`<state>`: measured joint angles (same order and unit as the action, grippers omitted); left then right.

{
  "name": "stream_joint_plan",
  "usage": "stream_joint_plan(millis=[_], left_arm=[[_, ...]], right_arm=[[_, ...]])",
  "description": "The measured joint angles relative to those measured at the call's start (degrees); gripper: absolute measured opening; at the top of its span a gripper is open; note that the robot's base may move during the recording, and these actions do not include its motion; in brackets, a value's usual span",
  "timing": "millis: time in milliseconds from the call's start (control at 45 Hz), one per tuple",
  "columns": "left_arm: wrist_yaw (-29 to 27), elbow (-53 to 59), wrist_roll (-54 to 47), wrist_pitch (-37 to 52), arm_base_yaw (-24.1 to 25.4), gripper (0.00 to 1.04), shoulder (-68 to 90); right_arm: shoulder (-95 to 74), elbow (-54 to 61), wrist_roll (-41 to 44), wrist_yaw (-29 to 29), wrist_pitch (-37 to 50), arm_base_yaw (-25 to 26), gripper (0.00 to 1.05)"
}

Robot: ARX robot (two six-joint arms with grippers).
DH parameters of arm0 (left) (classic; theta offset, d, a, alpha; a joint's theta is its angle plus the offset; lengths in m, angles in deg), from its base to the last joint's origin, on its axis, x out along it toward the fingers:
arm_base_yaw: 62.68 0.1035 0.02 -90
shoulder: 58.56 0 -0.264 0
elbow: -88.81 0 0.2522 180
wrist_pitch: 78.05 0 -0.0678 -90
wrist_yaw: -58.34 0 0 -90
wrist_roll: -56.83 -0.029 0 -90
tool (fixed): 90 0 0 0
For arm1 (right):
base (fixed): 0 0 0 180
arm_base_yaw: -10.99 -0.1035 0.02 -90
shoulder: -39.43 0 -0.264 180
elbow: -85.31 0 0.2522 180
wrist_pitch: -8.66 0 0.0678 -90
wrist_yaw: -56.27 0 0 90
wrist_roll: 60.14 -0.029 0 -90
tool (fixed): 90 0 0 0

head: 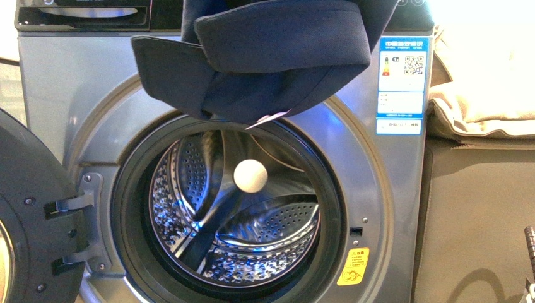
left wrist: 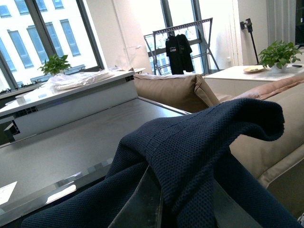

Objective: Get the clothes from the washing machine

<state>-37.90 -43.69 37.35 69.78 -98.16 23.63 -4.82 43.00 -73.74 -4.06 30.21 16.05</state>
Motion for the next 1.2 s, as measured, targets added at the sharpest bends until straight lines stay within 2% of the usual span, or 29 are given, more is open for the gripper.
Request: stream_joint_plan(millis=[133,489,600,867,1200], left_arm=[[0.0,0.0,0.0,0.0,0.0,0.10,0.0],[0.0,0.0,0.0,0.0,0.0,0.10,0.0],[0.0,0.0,0.0,0.0,0.0,0.10,0.0],[0.0,0.0,0.0,0.0,0.0,0.10,0.0],[0.0,0.0,0.0,0.0,0.0,0.10,0.0]], right_arm=[[-1.5,-6.1,2.4,-2.6,-3.1,-6.5,0.97],[-7.6,-21.3,11.8,-16.2,-7.0,-31.6,0.97],[-8.4,-23.2,13.9,-18.2,-7.5,-36.6,0.97],[-12.1,-27.1,16.0,-21.9,-6.9,-42.8,0.97],[-9.3,-25.1,15.8,-22.5,-6.8,-45.5,0.97]])
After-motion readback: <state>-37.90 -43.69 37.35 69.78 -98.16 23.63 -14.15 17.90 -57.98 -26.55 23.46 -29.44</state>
